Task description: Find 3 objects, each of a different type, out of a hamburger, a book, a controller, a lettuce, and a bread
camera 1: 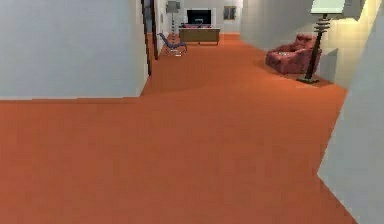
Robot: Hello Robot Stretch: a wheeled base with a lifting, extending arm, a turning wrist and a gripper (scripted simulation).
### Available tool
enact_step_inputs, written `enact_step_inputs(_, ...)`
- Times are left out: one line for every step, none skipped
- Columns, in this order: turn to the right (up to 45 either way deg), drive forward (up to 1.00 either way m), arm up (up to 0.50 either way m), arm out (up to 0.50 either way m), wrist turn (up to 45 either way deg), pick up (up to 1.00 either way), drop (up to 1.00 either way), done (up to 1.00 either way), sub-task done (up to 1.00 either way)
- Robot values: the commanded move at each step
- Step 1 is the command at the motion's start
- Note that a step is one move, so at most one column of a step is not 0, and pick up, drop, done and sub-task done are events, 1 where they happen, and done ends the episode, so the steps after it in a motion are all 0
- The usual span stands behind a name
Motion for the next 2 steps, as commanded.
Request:
enact_step_inputs(-6.0,0.0,0.0,0.0,0.0,0.0,0.0,0.0,0.0)
enact_step_inputs(0.0,0.5,0.0,0.0,0.0,0.0,0.0,0.0,0.0)
